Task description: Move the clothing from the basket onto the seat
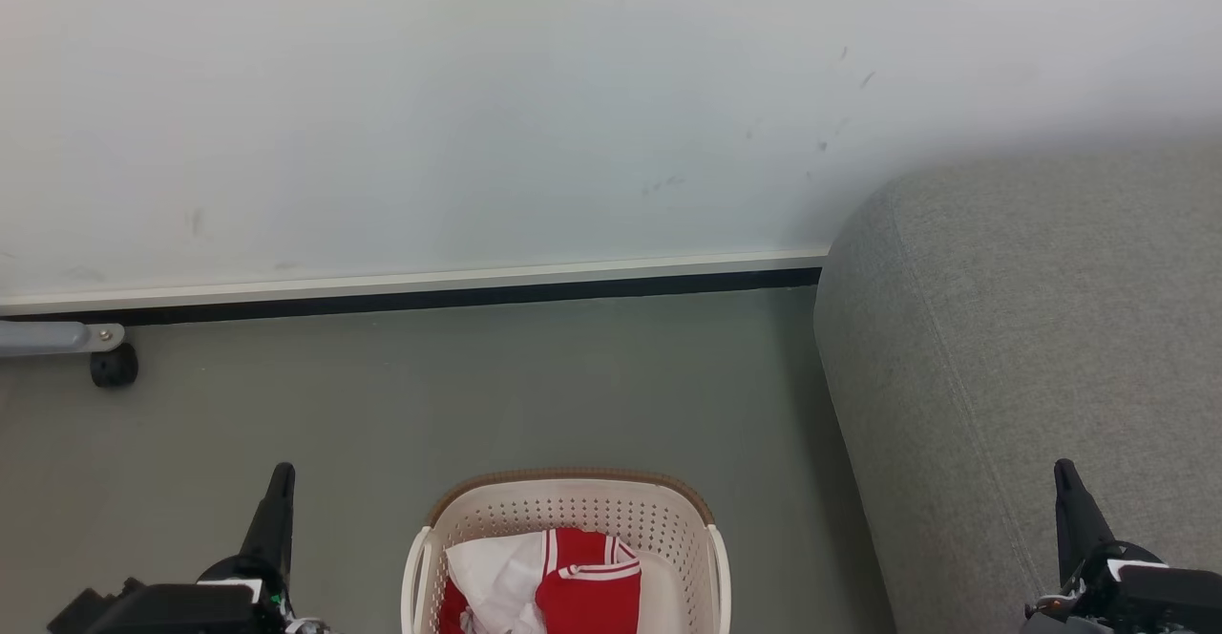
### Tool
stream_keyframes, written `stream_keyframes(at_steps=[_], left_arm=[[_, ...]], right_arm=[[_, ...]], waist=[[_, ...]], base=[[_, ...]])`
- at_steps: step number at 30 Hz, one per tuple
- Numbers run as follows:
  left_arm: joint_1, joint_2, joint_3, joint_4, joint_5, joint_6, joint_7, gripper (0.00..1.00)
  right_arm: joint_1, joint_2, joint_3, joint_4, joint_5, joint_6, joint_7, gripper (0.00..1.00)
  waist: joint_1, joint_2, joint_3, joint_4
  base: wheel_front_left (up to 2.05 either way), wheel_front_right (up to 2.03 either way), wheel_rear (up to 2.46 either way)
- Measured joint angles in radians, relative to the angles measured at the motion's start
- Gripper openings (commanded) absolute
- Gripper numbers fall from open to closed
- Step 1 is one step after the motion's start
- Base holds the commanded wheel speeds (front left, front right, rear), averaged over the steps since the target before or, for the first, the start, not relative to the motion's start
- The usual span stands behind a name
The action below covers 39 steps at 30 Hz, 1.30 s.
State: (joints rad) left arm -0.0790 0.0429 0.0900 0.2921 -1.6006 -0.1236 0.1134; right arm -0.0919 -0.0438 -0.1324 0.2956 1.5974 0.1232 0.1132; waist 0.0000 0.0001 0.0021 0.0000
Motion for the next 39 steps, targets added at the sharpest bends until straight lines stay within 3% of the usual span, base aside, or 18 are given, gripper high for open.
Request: stream_keyframes(at_steps=[39], left_arm=[[0.0, 0.0, 0.0, 0.0, 0.0, 0.0, 0.0, 0.0]], right_arm=[[0.0, 0.0, 0.0, 0.0, 0.0, 0.0, 0.0, 0.0]], waist=[[-0.0001, -0.0001, 0.0, 0.0]], base=[[0.0, 0.0, 0.0]])
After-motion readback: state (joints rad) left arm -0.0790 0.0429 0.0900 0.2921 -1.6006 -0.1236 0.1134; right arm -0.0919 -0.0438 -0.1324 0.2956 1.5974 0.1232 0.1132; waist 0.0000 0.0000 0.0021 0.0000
